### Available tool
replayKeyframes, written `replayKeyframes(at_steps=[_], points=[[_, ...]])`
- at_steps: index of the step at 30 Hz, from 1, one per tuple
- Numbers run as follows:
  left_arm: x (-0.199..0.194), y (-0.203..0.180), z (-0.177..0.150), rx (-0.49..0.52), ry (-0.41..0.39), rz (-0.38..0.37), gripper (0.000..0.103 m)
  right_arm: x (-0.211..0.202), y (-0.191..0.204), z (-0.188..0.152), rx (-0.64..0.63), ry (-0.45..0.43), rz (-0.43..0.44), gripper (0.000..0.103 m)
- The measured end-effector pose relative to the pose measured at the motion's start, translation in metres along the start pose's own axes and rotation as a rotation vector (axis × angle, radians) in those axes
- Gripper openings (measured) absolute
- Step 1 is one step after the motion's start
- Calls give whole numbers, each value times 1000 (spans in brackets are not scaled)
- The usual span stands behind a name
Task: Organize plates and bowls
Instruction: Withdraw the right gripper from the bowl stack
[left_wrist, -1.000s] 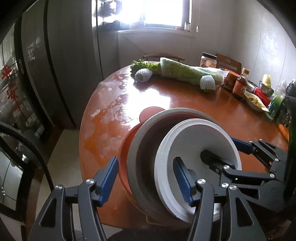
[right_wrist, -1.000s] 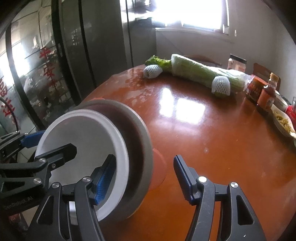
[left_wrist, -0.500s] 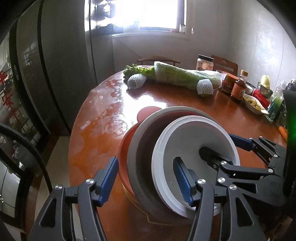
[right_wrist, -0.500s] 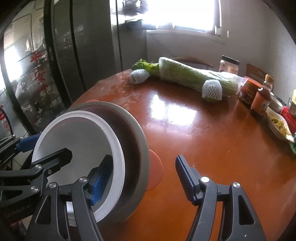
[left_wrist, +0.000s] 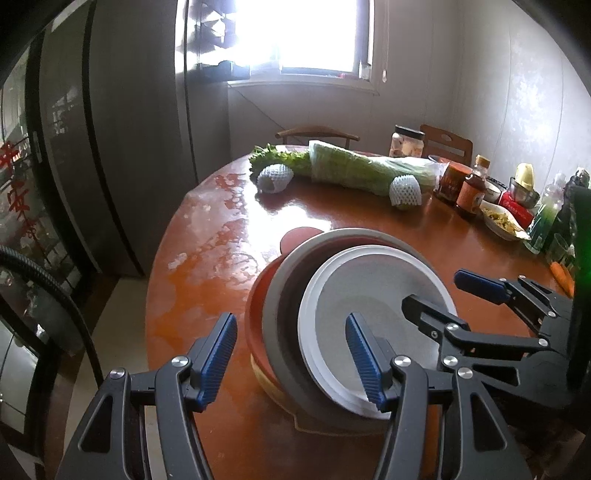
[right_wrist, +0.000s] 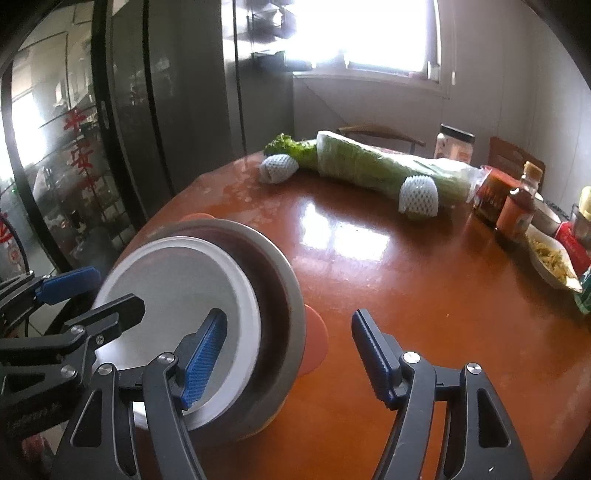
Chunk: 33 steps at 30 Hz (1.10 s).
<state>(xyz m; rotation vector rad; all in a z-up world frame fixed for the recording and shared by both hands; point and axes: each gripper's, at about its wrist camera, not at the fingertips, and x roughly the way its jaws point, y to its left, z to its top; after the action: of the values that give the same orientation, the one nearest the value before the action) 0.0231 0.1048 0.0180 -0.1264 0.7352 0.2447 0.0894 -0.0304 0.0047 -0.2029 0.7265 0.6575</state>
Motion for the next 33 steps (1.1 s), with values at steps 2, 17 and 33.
replayKeyframes(at_steps=[2,17,33], points=[[-8,-1,-1,4,-7,0,61,-7,2,-1,-3,-10,-2,72],[-49,-8,-31,-12,-1,34,61,-73,13,-32,-17,-44,7,73],[-61,-14,-51,-22,29,25,61,-97,9,-61,2,-30,-10,75]])
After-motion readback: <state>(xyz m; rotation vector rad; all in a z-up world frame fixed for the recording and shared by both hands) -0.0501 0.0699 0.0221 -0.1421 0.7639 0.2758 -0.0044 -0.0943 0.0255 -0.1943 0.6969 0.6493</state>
